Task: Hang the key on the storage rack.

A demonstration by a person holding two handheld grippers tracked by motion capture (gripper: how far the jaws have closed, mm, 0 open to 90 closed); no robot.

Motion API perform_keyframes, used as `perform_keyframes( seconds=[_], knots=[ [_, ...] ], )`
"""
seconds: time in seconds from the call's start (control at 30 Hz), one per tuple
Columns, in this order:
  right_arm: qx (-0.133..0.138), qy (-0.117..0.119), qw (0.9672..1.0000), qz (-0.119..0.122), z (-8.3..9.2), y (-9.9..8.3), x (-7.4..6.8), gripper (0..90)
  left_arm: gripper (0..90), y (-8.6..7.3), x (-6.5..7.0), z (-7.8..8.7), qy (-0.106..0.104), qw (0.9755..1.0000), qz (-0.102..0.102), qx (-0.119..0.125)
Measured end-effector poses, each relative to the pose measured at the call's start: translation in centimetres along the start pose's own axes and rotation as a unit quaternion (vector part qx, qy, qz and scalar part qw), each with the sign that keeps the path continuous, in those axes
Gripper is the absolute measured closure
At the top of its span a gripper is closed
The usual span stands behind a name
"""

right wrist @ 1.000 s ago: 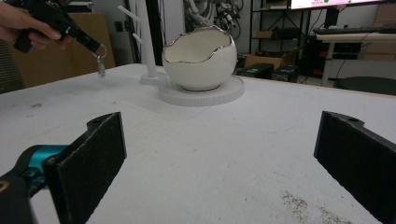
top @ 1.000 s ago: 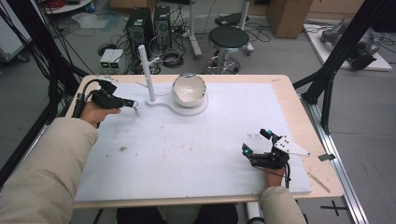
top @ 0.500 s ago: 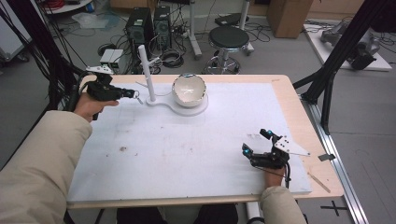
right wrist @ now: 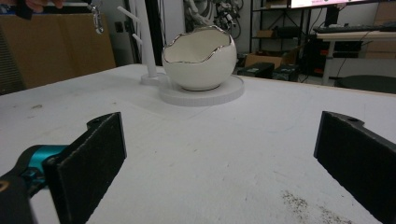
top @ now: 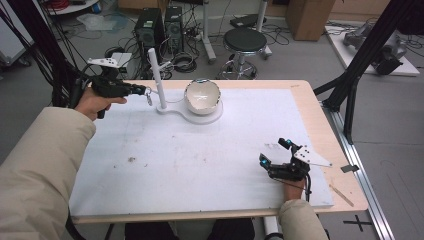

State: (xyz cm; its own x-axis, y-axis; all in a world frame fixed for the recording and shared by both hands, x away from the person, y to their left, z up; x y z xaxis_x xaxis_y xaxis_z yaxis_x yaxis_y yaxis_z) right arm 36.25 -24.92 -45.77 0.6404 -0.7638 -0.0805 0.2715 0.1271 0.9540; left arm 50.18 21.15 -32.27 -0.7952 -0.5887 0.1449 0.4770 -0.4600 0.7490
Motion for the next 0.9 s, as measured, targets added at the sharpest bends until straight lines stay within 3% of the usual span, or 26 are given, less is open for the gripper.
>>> perform_keyframes(
  seconds=[0.1, 0.23, 0.4, 0.47, 0.57, 0.9],
  knots=[
    [-0.001, 0.0, 1.0, -0.001, 0.0, 0.0, 0.0, 1.3, 88.5, 0.6, 0.1, 0.0, -0.004, 0.9999, 0.003, 0.01],
    [-0.001, 0.0, 1.0, 0.0, 0.0, 0.0, 0.0, 1.2, 88.5, 0.8, -0.2, -0.1, 0.0, 0.9999, -0.002, -0.01],
    [0.002, 0.0, 1.0, 0.0, 0.0, 0.0, 0.1, 1.3, 88.5, 1.8, 0.0, -0.3, -0.011, 0.9998, -0.011, -0.014],
    [0.003, 0.0, 1.0, -0.001, 0.0, 0.0, 0.1, 1.3, 88.5, 2.1, 0.0, -0.4, -0.02, 0.9998, -0.007, -0.006],
    [0.002, 0.001, 1.0, -0.002, 0.0, 0.0, 0.1, 1.3, 88.5, 2.0, -0.1, -0.9, -0.013, 0.9997, -0.008, -0.02],
    [0.003, -0.001, 1.0, 0.0, 0.0, 0.0, 0.1, 1.3, 88.5, 1.8, -0.4, -1.8, -0.004, 0.9995, -0.004, -0.03]
  ],
)
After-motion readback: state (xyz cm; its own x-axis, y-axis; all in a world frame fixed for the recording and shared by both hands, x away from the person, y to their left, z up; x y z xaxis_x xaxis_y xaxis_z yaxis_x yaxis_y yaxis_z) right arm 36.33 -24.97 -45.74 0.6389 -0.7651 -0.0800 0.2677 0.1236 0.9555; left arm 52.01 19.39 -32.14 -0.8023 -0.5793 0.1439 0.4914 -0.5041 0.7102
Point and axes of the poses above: each handheld gripper's, and its own axes: z roughly backward along the jaws, y roughly out of its top, x roughly to its right, the point moved 7 cm from there along -z, roughly forward along the jaws, and after that the axes turned 11 degrees about -x, right-handed, at the moved point
